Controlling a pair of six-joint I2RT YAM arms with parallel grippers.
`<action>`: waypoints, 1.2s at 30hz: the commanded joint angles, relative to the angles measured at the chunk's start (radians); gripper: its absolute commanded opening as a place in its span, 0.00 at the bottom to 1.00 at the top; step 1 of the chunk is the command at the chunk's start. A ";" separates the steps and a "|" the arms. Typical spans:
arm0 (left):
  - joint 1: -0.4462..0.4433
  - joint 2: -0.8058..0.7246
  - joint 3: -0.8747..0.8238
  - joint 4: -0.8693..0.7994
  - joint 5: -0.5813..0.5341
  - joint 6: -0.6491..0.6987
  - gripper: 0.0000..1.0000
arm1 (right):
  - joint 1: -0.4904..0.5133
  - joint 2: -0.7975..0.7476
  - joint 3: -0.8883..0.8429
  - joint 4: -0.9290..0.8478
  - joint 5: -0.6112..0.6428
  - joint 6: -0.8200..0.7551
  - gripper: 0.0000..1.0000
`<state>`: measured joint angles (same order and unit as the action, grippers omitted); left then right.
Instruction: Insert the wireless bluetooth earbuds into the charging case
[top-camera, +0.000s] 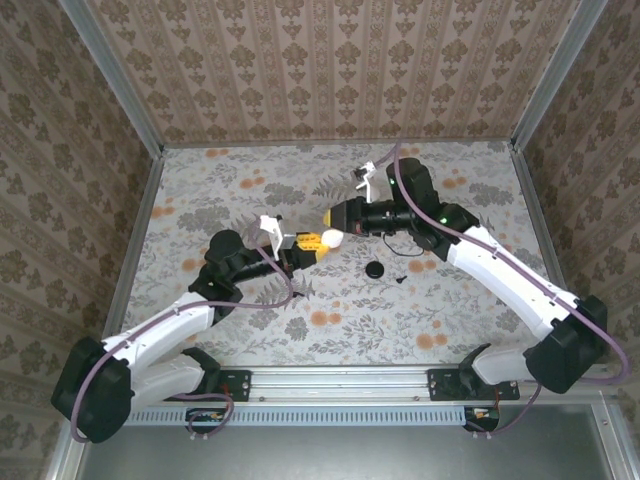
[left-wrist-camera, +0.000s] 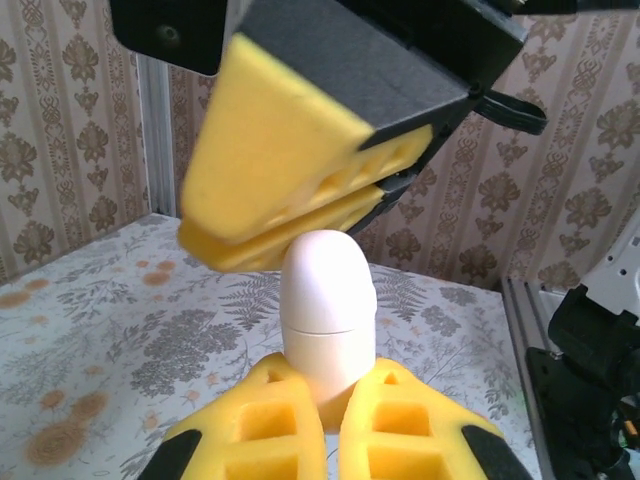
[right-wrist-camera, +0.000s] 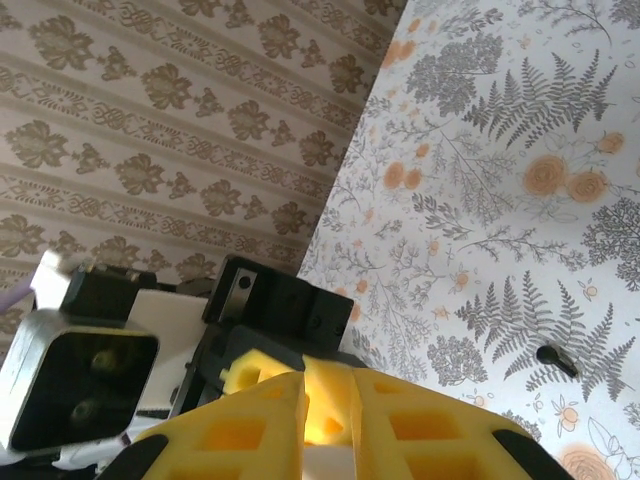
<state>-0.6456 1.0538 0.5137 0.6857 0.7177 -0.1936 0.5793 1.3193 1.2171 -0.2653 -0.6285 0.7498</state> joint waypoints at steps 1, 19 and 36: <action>0.033 0.017 0.050 0.066 -0.060 -0.102 0.00 | 0.017 -0.044 -0.061 -0.015 -0.084 -0.017 0.19; 0.217 0.074 0.044 -0.250 -0.191 -0.205 0.00 | -0.030 -0.147 -0.103 -0.289 0.502 -0.101 0.45; 0.399 0.520 0.157 -0.498 -0.136 -0.182 0.06 | -0.061 0.253 -0.102 -0.481 0.620 -0.192 0.71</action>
<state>-0.2626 1.5509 0.6270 0.2249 0.5388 -0.3676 0.5213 1.5421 1.1011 -0.6933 -0.0494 0.5964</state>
